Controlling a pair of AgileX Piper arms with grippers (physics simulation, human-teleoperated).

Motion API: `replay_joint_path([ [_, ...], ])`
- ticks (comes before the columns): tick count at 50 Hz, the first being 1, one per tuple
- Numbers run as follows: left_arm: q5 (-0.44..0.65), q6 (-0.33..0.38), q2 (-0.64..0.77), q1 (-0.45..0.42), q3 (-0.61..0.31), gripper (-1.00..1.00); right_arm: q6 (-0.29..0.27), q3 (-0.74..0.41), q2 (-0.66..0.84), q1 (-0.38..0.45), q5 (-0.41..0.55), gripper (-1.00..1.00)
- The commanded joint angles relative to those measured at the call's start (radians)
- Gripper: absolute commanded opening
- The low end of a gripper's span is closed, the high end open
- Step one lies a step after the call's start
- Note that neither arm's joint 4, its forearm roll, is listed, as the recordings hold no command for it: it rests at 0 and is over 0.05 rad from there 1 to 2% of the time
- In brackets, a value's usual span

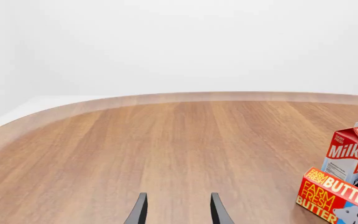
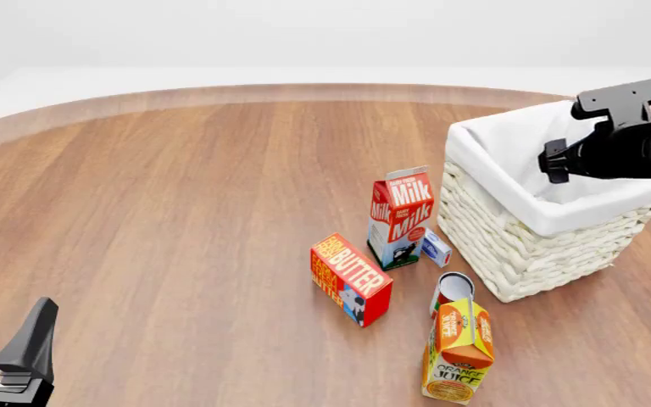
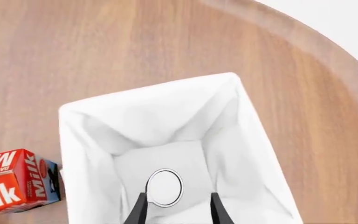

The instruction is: Pick up the alphabet soup, and put it in the basket.

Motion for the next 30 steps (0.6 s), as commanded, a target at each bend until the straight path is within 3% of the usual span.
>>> replay_joint_path([
  [1, 0.000, 0.000, 0.000, 0.000, 0.000, 1.00, 0.006, 0.016, -0.046, -0.001, -0.003, 1.00],
  [30, 0.000, 0.000, 0.000, 0.000, 0.000, 1.00, 0.009, 0.152, -0.209, -0.024, -0.087, 1.00],
])
